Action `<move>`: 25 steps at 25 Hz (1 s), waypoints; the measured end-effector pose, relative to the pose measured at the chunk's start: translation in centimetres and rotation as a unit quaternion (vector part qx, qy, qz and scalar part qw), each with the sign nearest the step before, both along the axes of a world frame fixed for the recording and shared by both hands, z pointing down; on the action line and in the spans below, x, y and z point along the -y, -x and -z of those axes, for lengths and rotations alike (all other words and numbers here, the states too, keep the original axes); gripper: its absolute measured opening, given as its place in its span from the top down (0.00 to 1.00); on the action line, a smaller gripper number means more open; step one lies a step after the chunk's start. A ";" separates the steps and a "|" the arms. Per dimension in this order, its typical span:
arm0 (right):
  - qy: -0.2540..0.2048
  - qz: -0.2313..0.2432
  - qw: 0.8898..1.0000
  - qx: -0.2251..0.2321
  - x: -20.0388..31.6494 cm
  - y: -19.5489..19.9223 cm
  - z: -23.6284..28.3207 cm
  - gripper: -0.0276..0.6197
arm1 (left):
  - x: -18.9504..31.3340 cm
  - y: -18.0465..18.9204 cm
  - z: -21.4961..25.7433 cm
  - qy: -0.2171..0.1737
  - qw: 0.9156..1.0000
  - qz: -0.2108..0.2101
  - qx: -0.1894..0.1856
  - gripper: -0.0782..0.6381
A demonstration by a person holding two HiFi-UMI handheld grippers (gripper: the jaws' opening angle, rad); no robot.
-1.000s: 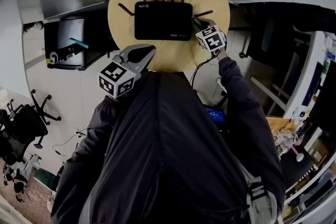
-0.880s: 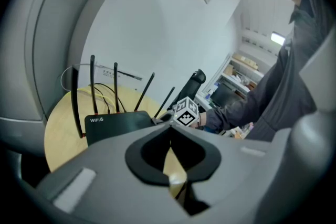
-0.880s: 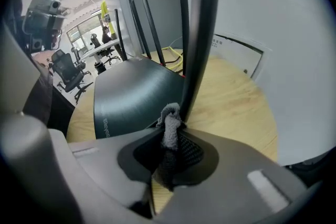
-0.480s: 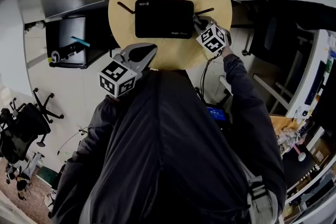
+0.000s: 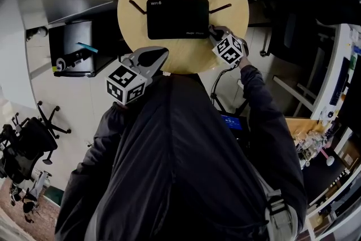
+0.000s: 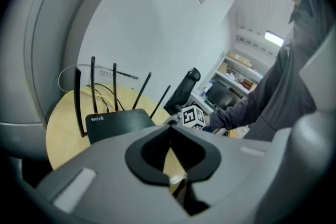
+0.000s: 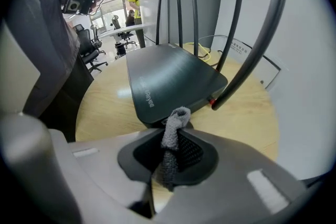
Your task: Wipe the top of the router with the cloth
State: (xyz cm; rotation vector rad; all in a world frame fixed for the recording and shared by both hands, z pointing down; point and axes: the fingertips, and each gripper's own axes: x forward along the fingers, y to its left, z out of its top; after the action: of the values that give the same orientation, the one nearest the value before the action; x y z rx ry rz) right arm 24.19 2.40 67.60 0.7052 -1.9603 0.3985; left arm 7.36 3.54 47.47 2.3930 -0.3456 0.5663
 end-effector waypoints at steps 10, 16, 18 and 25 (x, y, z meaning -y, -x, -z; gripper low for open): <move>0.011 -0.062 0.998 0.001 -2.3 0.4 -0.5 0.91 | -0.7 2.2 0.0 -0.002 1.000 -0.025 -0.003 0.89; -0.028 -0.176 0.984 0.009 -1.0 0.1 2.9 0.91 | -0.4 3.1 0.4 -0.020 0.998 -0.049 -0.018 0.89; -0.046 -0.196 0.979 0.031 -1.0 1.4 5.3 0.91 | -0.4 3.2 0.7 -0.027 0.998 -0.057 -0.027 0.89; -0.101 -0.220 0.965 0.104 -2.2 8.6 13.3 0.91 | -1.1 4.0 1.4 -0.044 0.994 -0.085 -0.055 0.89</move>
State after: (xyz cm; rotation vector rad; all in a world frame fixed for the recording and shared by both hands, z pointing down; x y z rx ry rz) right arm 15.61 4.56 54.34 1.2864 -2.0526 0.5621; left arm 3.38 4.60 46.04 2.5438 -0.1208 0.5004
